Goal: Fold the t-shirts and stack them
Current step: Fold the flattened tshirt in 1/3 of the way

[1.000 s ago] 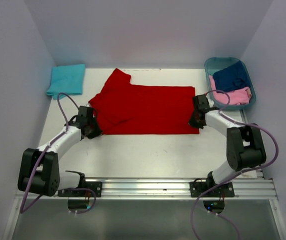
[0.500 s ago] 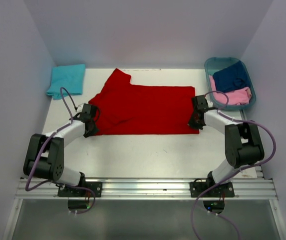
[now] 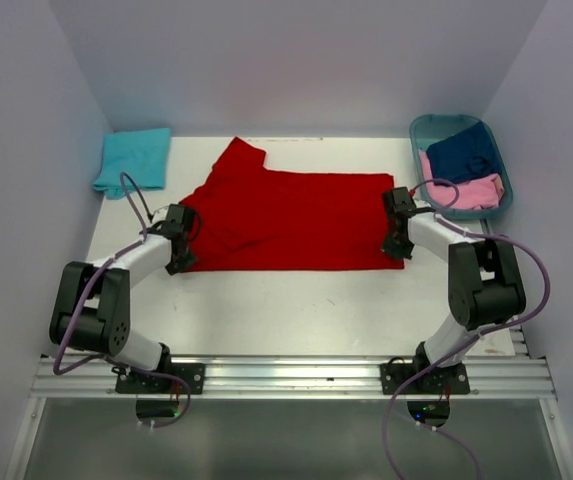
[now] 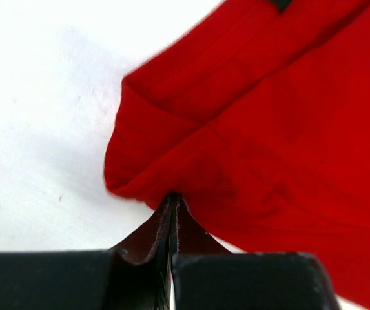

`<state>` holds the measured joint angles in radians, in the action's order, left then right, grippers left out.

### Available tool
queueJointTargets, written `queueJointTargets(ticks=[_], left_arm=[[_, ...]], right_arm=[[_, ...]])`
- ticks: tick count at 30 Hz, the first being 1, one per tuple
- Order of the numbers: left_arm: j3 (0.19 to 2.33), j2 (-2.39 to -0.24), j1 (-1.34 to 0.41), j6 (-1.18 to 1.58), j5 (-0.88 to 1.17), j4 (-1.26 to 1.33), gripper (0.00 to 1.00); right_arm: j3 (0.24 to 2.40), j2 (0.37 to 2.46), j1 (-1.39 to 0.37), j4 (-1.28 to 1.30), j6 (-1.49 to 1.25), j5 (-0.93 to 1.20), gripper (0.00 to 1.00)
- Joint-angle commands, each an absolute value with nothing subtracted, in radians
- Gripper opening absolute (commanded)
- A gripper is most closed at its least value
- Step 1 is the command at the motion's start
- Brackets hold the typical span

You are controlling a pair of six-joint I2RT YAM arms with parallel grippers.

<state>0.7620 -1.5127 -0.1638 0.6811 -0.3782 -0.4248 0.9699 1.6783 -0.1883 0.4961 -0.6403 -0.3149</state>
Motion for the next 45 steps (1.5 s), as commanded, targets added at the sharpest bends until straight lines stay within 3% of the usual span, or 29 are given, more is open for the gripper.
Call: queueJointTargets(ticks=[1, 12, 21, 24, 25, 29, 34, 45], left_arm=[[0.759, -1.448, -0.150, 0.719, -0.344, -0.609, 0.00], [0.664, -1.207, -0.152, 0.778, -0.111, -0.735, 0.00], [0.658, -0.914, -0.155, 0.726, 0.058, -0.599, 0.00], [0.692, -0.969, -0.153, 0.700, 0.061, -0.494, 0.00], [0.701, -1.000, -0.153, 0.690, 0.070, -0.468, 0.01], [0.719, -1.185, -0.153, 0.706, 0.199, -0.239, 0.23], [0.706, -1.406, -0.155, 0.860, 0.311, 0.045, 0.36], [0.785, -1.595, -0.158, 0.939, 0.278, 0.127, 0.31]], right_arm=[[0.989, 1.681, -0.166, 0.643, -0.658, -0.429, 0.00], [0.927, 1.614, -0.149, 0.666, -0.649, -0.402, 0.00], [0.928, 1.373, -0.161, 0.632, -0.534, -0.154, 0.00], [1.001, 1.322, -0.199, 0.650, -0.496, -0.118, 0.37], [1.024, 1.321, -0.209, 0.660, -0.480, -0.109, 0.54], [1.115, 1.339, -0.251, 0.709, -0.463, -0.098, 0.72], [1.097, 1.321, -0.310, 0.710, -0.492, -0.114, 0.74], [1.025, 1.255, -0.337, 0.704, -0.506, -0.141, 0.75]])
